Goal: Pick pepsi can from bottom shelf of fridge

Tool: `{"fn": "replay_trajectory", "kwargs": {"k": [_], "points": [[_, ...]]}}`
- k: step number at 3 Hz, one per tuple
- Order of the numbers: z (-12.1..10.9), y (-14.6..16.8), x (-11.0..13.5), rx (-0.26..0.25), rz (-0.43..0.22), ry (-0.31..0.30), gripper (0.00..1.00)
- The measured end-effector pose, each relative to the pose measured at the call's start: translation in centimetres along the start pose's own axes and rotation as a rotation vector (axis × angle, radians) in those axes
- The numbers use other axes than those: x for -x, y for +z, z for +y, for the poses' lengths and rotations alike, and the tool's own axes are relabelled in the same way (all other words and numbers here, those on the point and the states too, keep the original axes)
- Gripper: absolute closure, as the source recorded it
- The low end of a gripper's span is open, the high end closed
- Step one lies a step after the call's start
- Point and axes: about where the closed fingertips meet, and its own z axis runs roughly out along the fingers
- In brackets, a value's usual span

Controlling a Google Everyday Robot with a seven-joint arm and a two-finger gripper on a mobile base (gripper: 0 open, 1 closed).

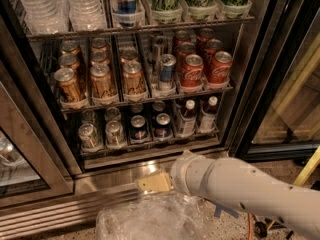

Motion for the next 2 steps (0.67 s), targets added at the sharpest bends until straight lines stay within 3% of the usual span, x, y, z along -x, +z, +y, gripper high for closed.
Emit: {"fn": "replay_trajectory", "kwargs": {"k": [1, 2], "points": [[-1.7, 1.8, -5.0, -0.083, 0.046, 0.013, 0.0], [-0.8, 5.3, -7.1, -0.108, 0.055, 0.015, 0.0]]}}
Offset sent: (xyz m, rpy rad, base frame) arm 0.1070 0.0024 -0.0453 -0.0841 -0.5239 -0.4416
